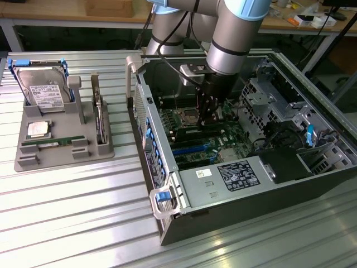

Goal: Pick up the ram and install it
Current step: 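Insert the ram into the slot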

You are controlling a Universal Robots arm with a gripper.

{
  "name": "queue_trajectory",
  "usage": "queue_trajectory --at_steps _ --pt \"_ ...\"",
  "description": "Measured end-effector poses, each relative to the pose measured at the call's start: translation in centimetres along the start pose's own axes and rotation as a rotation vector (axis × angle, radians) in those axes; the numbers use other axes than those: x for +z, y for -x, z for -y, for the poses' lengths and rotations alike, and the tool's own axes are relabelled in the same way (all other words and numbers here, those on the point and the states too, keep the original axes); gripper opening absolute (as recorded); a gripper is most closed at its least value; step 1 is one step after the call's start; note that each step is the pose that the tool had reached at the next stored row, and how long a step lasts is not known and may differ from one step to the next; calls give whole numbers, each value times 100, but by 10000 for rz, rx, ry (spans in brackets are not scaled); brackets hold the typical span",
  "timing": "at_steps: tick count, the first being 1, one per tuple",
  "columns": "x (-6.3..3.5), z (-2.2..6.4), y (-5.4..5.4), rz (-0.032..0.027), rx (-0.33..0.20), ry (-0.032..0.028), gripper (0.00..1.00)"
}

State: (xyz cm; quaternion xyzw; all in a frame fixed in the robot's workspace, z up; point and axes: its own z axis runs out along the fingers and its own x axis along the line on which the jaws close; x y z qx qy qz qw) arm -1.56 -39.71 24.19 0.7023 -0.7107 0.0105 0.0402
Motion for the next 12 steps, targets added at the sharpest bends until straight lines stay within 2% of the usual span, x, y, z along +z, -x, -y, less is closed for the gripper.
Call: queue_trajectory --at_steps 3,6,12 --pt "0 0 0 -2 -1 3 13" --pt "-4 9 0 -8 -4 53 13" --pt "-5 35 0 -8 -5 66 13"
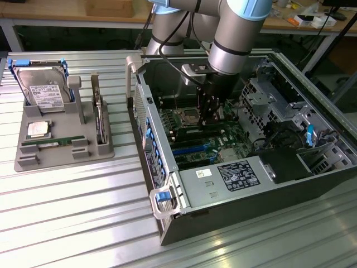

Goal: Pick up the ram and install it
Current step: 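Insert the ram into the slot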

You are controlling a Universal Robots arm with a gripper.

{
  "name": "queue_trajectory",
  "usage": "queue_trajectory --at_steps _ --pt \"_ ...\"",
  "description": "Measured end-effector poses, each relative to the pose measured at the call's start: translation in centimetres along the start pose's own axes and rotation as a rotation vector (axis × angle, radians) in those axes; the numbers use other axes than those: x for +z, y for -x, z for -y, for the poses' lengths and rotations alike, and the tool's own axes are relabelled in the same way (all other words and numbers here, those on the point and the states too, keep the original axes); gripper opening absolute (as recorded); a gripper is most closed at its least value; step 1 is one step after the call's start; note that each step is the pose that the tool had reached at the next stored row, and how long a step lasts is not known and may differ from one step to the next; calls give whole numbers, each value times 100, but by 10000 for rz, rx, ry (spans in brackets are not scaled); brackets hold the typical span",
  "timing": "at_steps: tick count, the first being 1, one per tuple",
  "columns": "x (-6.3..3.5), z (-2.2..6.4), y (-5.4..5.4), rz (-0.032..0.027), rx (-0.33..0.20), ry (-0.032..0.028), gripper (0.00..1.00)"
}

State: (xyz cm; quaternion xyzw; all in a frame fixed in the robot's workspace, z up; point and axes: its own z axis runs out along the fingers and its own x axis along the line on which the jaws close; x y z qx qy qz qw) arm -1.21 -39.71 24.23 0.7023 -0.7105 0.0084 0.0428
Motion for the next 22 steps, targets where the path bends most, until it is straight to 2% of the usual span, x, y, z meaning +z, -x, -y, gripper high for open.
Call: queue_trajectory --at_steps 12,13,19,20,22 --pt "12 5 2 2 0 3 13" --pt "26 6 2 -13 0 4 13" --pt "35 6 3 -21 1 3 13" --pt "52 7 4 -59 3 4 13" --pt "51 7 4 -66 3 5 13"
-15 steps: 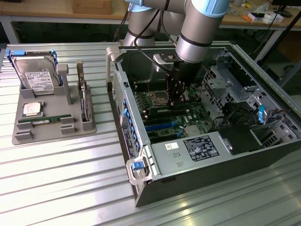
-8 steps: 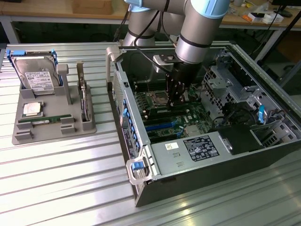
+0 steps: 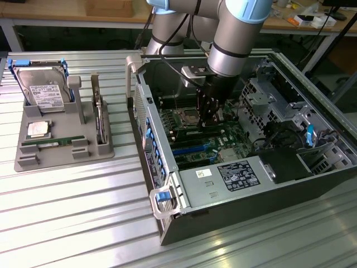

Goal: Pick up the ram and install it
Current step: 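Insert the ram into the slot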

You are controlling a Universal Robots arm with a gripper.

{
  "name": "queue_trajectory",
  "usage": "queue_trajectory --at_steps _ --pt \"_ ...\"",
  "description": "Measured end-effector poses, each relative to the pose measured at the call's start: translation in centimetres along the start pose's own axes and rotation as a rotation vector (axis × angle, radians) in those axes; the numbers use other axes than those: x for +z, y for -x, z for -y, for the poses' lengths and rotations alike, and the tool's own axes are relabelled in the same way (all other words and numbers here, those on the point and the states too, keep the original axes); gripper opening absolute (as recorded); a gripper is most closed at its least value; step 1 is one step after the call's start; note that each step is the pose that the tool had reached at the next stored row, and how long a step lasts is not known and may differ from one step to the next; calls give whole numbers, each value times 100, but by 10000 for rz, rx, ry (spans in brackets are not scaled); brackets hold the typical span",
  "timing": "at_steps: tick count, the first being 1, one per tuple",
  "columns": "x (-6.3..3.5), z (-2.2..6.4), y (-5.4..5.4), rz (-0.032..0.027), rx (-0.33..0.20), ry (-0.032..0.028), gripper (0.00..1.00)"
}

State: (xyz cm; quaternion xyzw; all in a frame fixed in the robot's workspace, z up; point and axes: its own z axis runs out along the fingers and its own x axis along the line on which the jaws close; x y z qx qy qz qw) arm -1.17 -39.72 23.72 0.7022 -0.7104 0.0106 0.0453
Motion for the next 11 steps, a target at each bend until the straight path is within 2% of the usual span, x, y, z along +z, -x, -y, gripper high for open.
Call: queue_trajectory --at_steps 11 --pt "0 0 12 -7 1 -1 13"
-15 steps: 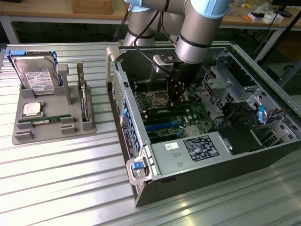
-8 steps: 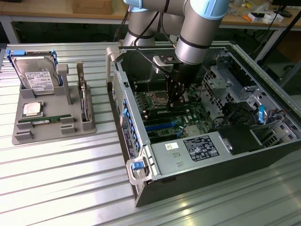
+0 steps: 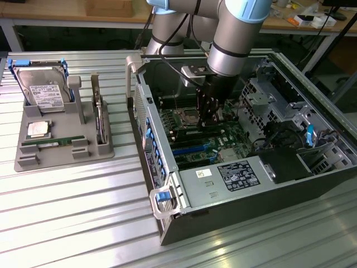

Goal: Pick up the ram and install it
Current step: 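Insert the ram into the slot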

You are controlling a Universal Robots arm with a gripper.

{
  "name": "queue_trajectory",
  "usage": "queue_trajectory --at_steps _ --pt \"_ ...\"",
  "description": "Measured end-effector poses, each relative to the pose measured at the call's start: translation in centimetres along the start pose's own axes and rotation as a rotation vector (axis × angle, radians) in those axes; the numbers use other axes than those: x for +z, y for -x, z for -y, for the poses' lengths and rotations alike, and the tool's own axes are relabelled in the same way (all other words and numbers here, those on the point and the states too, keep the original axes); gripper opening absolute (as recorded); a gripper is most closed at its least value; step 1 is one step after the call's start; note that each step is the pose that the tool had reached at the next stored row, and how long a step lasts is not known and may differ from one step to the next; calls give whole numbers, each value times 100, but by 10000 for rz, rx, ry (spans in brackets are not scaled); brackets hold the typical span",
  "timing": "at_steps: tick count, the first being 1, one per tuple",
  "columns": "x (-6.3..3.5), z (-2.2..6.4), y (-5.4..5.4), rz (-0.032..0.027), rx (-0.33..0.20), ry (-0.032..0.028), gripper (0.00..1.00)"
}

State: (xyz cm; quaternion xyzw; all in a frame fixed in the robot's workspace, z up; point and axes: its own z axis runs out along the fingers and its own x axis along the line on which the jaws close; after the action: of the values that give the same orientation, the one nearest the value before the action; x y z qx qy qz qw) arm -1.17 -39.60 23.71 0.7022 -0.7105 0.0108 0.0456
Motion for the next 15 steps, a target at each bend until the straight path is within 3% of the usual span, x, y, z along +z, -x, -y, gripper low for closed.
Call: queue_trajectory --at_steps 15 --pt "8 -14 1 1 2 -20 13"
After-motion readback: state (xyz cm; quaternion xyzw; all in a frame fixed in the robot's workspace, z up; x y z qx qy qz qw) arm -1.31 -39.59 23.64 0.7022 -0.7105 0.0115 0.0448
